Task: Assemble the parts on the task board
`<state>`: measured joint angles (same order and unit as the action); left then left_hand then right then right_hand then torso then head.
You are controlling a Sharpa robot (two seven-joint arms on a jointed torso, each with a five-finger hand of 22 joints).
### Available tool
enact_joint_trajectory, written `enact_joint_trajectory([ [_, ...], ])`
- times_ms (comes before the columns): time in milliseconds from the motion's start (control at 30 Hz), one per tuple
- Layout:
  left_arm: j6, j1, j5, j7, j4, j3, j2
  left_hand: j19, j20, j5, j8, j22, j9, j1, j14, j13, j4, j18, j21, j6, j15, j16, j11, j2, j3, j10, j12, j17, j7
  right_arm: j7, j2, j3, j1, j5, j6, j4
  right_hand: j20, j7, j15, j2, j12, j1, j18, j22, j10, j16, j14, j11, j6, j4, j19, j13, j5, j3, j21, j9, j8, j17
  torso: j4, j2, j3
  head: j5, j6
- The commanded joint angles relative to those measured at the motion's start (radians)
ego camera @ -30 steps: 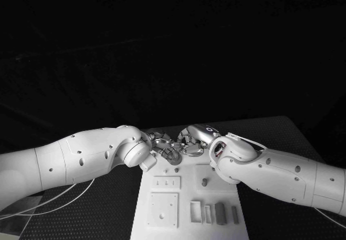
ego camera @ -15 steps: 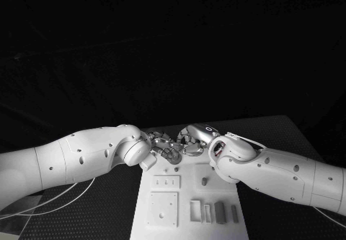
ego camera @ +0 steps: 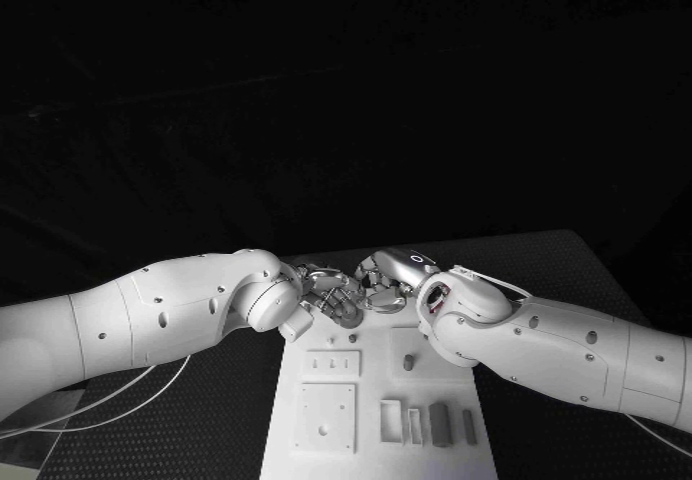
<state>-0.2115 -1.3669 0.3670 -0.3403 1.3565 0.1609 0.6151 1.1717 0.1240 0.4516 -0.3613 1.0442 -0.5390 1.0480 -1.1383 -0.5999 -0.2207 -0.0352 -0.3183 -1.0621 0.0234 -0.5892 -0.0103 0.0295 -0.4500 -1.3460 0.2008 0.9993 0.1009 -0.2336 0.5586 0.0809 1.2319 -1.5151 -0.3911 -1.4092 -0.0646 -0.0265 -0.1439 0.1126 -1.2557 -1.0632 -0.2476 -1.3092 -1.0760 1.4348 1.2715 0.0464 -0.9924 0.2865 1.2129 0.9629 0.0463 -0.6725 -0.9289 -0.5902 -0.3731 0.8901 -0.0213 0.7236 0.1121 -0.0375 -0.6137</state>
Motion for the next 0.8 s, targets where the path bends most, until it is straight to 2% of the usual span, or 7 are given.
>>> enact_joint_trajectory([
  [33,-0.003,-0.003,-0.015,0.021,0.001,-0.003,0.0,0.01,0.0,0.006,0.004,0.008,-0.05,-0.029,-0.01,-0.003,-0.046,-0.021,0.003,-0.034,0.002,-0.008,0.005,-0.005,-0.044,-0.008,0.007,0.003,-0.028,-0.002,0.0,0.002,-0.006,-0.007,0.026,0.004,-0.004,-0.035,-0.006,-0.01,0.007,0.0,-0.014,-0.005,-0.007,0.002,0.003,0.001,-0.101,0.002,-0.001,-0.001,0.003,-0.006,-0.004,-0.013,-0.003,-0.001,-0.0004,0.0,0.0003,0.0,-0.001],
  [200,0.0,-0.003,-0.015,0.021,0.001,-0.003,0.001,0.014,0.002,0.013,0.0,0.016,-0.059,-0.05,-0.015,-0.007,-0.055,-0.022,0.003,-0.04,0.004,-0.015,0.008,-0.009,-0.055,-0.014,0.015,0.008,-0.031,-0.005,0.0,0.002,-0.008,-0.007,0.024,0.005,-0.004,-0.035,-0.006,-0.01,0.007,0.0,-0.014,-0.005,-0.007,0.002,0.003,0.001,-0.101,0.002,-0.001,-0.001,0.003,-0.006,-0.004,-0.013,-0.002,-0.002,-0.0008,0.0,0.0006,0.0,-0.001],
  [633,0.013,-0.002,-0.01,0.019,0.003,-0.003,0.002,0.016,0.003,0.016,-0.001,0.02,-0.064,-0.055,-0.016,-0.009,-0.06,-0.022,0.003,-0.041,0.005,-0.018,0.009,-0.01,-0.06,-0.015,0.018,0.011,-0.032,-0.012,0.002,0.002,-0.01,-0.007,0.023,0.006,-0.004,-0.034,-0.007,-0.011,0.008,0.0,-0.014,-0.005,-0.008,0.001,0.003,0.002,-0.101,0.002,-0.001,-0.002,0.003,-0.007,-0.003,-0.014,-0.001,-0.002,-0.0001,0.0,0.0001,0.002,-0.003],
  [733,0.014,-0.002,-0.01,0.022,0.003,-0.003,0.002,0.015,0.003,0.012,0.0,0.021,-0.065,-0.059,-0.014,-0.009,-0.061,-0.021,0.004,-0.038,0.005,-0.018,0.008,-0.005,-0.061,-0.012,0.018,0.011,-0.031,-0.013,0.002,0.002,-0.01,-0.007,0.024,0.006,-0.004,-0.034,-0.007,-0.011,0.008,0.0,-0.014,-0.005,-0.008,0.001,0.003,0.002,-0.101,0.002,-0.001,-0.002,0.003,-0.007,-0.003,-0.014,-0.001,-0.002,0.0001,0.0,0.0,0.003,-0.003],
  [800,0.013,-0.002,-0.012,0.023,0.003,-0.003,0.002,0.012,0.002,-0.009,0.004,0.023,-0.067,-0.067,-0.007,-0.009,-0.058,-0.02,0.008,-0.029,0.003,-0.015,0.005,0.009,-0.061,-0.005,0.016,0.011,-0.028,-0.013,0.002,0.002,-0.011,-0.007,0.024,0.006,-0.004,-0.034,-0.007,-0.011,0.008,0.0,-0.014,-0.005,-0.008,0.001,0.003,0.002,-0.101,0.002,-0.001,-0.002,0.003,-0.007,-0.003,-0.014,-0.001,-0.002,0.0001,0.0,0.0,0.003,-0.003],
])
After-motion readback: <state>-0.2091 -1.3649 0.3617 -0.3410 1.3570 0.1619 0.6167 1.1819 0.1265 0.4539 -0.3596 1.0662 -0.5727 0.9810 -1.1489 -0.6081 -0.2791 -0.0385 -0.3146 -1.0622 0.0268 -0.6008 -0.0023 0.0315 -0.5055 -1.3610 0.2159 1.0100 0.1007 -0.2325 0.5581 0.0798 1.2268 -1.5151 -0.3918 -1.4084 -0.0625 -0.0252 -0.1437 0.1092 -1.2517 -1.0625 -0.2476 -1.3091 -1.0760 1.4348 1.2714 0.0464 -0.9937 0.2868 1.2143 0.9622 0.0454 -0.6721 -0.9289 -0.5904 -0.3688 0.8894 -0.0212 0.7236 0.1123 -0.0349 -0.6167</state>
